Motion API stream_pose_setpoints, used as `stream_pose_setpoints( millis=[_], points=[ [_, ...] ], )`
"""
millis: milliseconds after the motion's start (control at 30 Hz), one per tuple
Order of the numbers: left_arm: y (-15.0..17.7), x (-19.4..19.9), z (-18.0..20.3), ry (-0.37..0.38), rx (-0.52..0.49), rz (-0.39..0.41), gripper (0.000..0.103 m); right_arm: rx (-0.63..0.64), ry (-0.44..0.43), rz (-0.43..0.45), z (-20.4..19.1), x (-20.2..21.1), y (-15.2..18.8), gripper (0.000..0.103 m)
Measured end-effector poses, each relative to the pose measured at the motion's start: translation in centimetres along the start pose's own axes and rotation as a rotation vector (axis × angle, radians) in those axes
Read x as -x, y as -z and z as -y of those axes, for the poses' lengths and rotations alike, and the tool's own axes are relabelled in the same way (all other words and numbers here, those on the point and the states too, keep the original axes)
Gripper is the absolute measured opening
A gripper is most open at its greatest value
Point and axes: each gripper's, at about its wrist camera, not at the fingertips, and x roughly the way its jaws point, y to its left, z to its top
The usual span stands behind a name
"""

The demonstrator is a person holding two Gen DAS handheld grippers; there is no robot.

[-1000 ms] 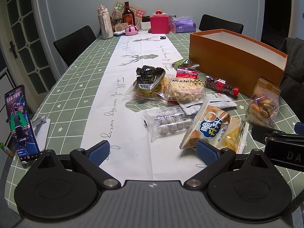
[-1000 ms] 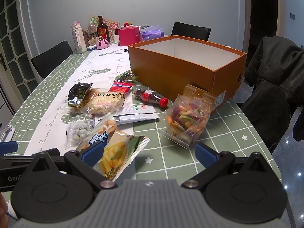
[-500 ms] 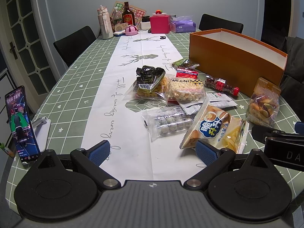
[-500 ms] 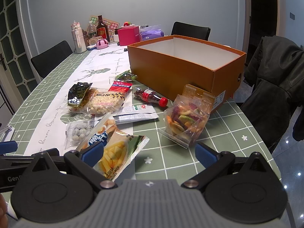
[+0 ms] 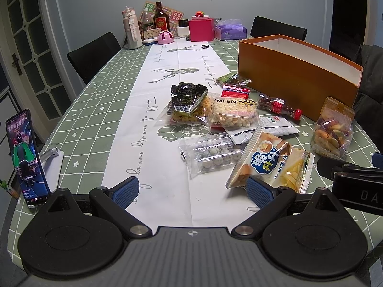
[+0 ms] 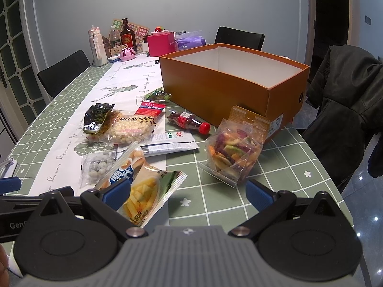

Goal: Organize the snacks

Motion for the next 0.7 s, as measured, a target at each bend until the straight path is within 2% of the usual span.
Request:
stream_pose_setpoints(
  millis=[700],
  points=[
    [0.33, -0.72, 0.37, 0.029, 0.002, -0.011, 0.103, -0.003, 0.004, 0.001, 0.93, -0.62, -0.32, 0.100]
  ],
)
